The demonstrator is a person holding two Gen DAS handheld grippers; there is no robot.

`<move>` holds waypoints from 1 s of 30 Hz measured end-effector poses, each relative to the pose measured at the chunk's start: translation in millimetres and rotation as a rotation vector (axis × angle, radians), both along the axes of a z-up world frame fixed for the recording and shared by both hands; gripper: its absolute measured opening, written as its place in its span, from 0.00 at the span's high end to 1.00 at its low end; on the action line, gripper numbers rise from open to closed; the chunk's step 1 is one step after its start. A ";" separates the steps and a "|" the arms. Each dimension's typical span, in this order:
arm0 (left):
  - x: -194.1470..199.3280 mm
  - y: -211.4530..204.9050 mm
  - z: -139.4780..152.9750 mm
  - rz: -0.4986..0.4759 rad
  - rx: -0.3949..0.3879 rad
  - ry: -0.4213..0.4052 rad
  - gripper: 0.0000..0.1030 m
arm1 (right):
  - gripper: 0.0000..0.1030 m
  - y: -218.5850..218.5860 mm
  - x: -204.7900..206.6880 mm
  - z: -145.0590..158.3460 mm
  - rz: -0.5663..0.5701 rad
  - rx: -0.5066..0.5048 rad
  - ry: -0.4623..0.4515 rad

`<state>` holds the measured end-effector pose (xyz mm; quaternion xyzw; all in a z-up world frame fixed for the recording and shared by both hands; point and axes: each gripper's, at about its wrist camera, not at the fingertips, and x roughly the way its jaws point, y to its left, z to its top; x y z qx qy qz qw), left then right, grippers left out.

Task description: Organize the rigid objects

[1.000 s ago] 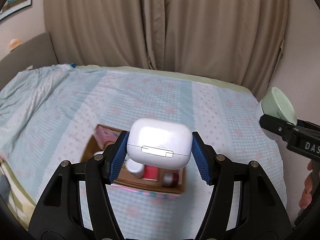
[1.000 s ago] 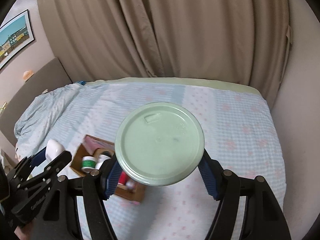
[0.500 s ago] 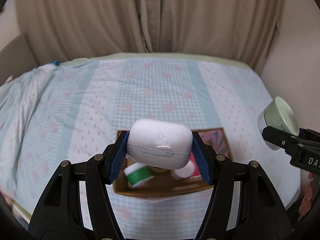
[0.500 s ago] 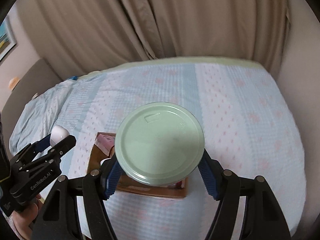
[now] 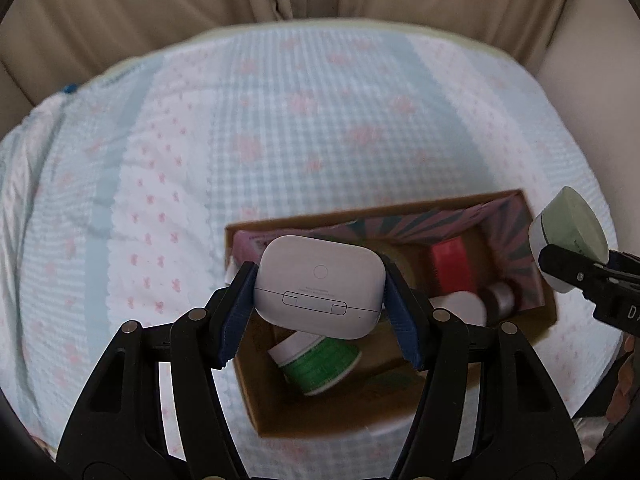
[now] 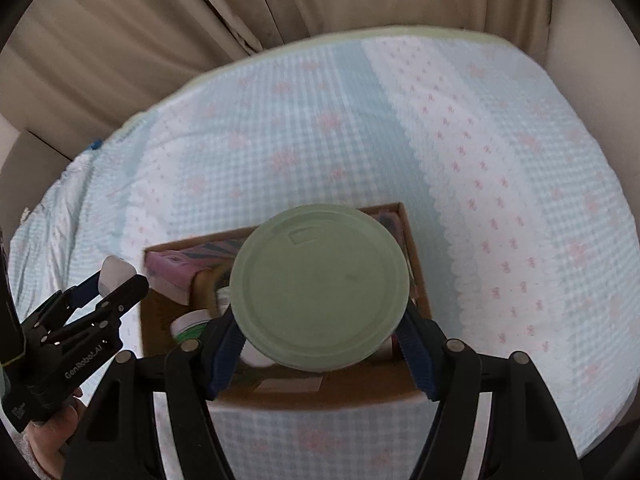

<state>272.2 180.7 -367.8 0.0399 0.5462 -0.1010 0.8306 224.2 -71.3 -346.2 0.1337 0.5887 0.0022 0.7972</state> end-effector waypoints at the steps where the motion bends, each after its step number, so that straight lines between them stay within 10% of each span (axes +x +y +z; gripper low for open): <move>1: 3.4 -0.5 -8.1 -0.003 0.002 0.016 0.43 | 0.36 -0.8 4.3 -8.7 -0.006 0.001 0.015; 13: 27.7 -14.0 -52.6 -0.043 0.064 0.099 0.42 | 0.35 -11.0 28.1 -73.0 -0.115 0.046 0.158; 16: 29.2 -19.6 -48.1 -0.059 0.059 0.088 0.01 | 0.21 -15.6 30.4 -75.9 -0.162 0.064 0.161; 19: 27.3 -20.2 -44.1 -0.060 0.024 0.080 0.00 | 0.00 -19.1 29.3 -65.8 -0.184 0.075 0.118; 30: 9.8 -9.0 -30.0 -0.046 -0.001 0.076 0.00 | 0.00 -23.1 12.1 -44.6 -0.209 0.044 0.102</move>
